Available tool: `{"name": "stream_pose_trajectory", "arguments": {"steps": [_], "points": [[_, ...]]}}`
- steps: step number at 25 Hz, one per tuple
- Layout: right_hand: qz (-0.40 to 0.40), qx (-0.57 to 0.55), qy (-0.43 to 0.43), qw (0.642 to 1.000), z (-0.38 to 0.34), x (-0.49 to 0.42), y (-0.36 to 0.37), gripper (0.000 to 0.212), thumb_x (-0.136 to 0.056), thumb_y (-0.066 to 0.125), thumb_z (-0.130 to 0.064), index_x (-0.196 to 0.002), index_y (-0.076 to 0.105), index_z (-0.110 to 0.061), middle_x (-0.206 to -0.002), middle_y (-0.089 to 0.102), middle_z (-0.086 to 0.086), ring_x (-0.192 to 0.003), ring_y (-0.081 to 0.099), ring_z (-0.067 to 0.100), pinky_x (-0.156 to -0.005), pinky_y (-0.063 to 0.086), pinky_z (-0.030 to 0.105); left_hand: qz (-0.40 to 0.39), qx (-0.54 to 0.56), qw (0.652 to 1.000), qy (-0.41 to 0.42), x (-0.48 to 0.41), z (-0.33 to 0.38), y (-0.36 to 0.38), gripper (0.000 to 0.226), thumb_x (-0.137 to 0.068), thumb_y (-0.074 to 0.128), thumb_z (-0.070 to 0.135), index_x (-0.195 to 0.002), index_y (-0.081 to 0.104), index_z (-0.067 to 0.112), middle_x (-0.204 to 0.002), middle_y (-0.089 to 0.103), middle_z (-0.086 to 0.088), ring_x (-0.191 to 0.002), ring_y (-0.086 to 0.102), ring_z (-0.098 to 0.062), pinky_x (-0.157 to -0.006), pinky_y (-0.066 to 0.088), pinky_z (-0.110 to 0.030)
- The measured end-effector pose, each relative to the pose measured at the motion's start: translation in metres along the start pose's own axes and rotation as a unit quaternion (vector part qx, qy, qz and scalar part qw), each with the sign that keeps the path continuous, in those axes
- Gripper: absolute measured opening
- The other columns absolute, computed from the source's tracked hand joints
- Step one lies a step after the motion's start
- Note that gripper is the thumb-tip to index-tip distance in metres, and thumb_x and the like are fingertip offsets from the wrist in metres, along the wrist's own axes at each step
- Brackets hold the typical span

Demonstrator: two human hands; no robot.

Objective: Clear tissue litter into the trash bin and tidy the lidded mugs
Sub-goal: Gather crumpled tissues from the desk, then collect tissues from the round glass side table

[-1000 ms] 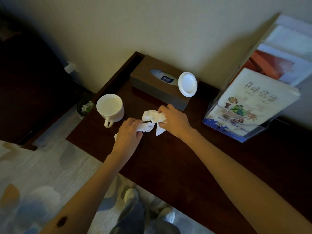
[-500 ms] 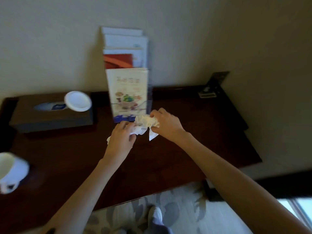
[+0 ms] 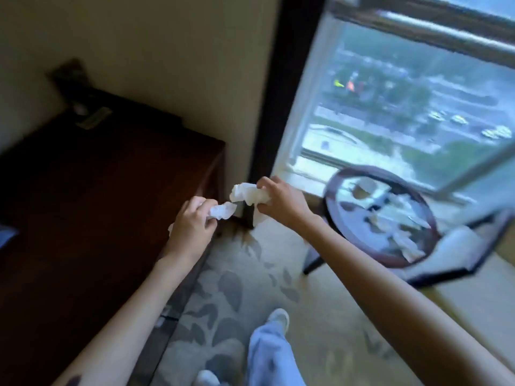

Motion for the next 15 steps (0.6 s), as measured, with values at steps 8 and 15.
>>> {"name": "stream_pose_trajectory", "arguments": {"steps": [8, 15], "points": [[0.073, -0.013, 0.267, 0.961, 0.259, 0.172, -0.066, 0.042, -0.077, 0.063, -0.028, -0.116, 0.048, -0.021, -0.114, 0.054, 0.008, -0.097, 0.058, 0.031, -0.068, 0.04, 0.034, -0.179, 0.031, 0.96, 0.214, -0.004, 0.212, 0.192, 0.031, -0.074, 0.058, -0.006, -0.104, 0.062, 0.002, -0.102, 0.059, -0.022, -0.096, 0.053, -0.038, -0.088, 0.044, -0.045], [0.056, -0.027, 0.395, 0.917, 0.416, 0.276, -0.068, 0.036, -0.081, 0.059, -0.03, -0.115, 0.049, -0.02, -0.114, 0.053, 0.008, -0.1, 0.057, 0.029, -0.07, 0.043, 0.034, -0.26, -0.003, 0.923, 0.283, 0.001, 0.321, 0.336, 0.043, -0.077, 0.06, -0.001, -0.119, 0.052, 0.006, -0.111, 0.058, -0.018, -0.105, 0.051, -0.035, -0.092, 0.042, -0.045]]}}
Point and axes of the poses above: each hand's wrist, its own x-axis away from the middle knuckle, its own y-axis out of the palm, z = x × y, the point moved 5 cm from there along -x, towards the middle knuckle
